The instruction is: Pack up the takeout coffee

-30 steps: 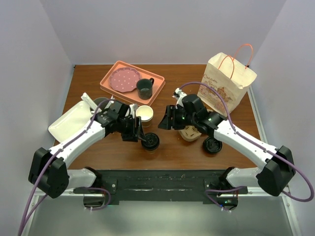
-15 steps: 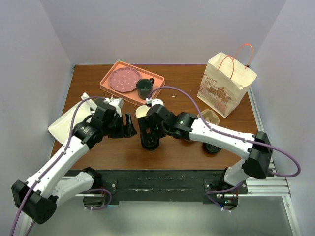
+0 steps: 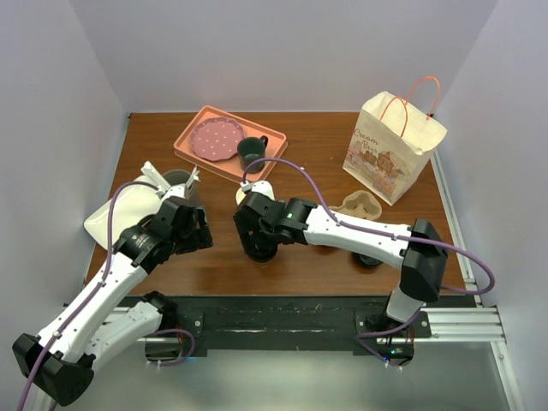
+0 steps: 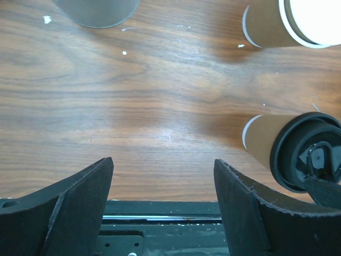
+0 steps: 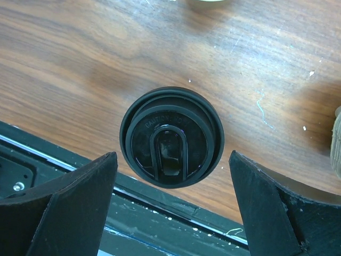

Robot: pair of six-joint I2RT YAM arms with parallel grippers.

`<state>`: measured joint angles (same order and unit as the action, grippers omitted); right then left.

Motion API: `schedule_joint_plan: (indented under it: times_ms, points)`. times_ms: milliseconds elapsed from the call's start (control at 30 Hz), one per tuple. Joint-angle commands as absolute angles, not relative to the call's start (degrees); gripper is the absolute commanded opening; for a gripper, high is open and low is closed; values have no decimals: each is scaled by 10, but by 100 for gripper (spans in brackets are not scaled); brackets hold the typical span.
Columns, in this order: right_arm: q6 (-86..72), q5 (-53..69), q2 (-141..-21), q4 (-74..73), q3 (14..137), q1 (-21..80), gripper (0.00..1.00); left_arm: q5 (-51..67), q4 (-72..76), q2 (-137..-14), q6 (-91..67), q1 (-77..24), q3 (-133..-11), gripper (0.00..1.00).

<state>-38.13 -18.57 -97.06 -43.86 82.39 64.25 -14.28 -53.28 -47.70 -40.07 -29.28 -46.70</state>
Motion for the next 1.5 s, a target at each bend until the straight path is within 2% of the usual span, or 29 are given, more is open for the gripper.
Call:
schedule_joint_plan:
  times_ms: [0, 133, 367, 500, 633, 767, 1100, 1267, 1467]
  points:
    - [-386, -192, -981, -434, 838, 648, 90, -181, -539, -474, -415, -290, -467, 80]
    - [-386, -180, -999, -419, 839, 650, 89, -171, -531, -475, -410, -290, -460, 80]
    - [-388, -192, -1018, -450, 850, 654, 78, -172, -530, -477, -407, -292, -461, 80]
    - [-402, -208, -1002, -471, 839, 654, 68, -171, -526, -479, -408, -292, -461, 80]
    - [-418, -238, -972, -506, 829, 654, 64, -170, -522, -482, -408, -292, -461, 80]
    - [-455, -269, -935, -562, 803, 652, 62, -164, -518, -487, -407, -292, -461, 80]
    - [-598, -284, -763, -605, 610, 642, 58, -152, -512, -489, -406, -292, -458, 79]
    - [-671, -325, -708, -637, 557, 629, 59, -156, -513, -491, -410, -292, -458, 79]
    - [-705, -352, -639, -589, 494, 614, 59, -145, -513, -495, -408, -292, -460, 79]
